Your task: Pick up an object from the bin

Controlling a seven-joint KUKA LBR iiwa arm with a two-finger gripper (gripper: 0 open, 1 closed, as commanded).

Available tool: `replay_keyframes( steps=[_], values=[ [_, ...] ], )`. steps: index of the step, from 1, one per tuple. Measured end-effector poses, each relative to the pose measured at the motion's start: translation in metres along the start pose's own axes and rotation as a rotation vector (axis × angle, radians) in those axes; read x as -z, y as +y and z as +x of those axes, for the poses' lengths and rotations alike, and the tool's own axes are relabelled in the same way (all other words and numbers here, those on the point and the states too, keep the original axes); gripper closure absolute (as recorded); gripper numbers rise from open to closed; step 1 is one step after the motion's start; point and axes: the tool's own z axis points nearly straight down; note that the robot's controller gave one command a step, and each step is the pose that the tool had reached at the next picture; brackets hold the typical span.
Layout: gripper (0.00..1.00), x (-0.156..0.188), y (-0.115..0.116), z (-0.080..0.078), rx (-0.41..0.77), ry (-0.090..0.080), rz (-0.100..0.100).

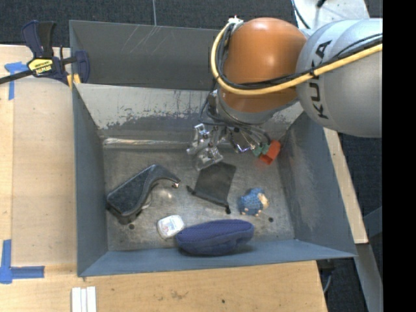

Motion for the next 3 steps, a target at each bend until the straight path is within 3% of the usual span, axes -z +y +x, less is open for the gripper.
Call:
replay_keyframes(
  steps=[1,2,3],
  values=[
    [0.00,-0.004,0.001,0.001,-0.001,0.007,-0.003],
    [0.00,-0.143,0.047,-0.031,0.116,0.002,-0.002],
    [1.00,-0.137,0.047,-0.034,0.113,-0.011,-0.003]
  ],
)
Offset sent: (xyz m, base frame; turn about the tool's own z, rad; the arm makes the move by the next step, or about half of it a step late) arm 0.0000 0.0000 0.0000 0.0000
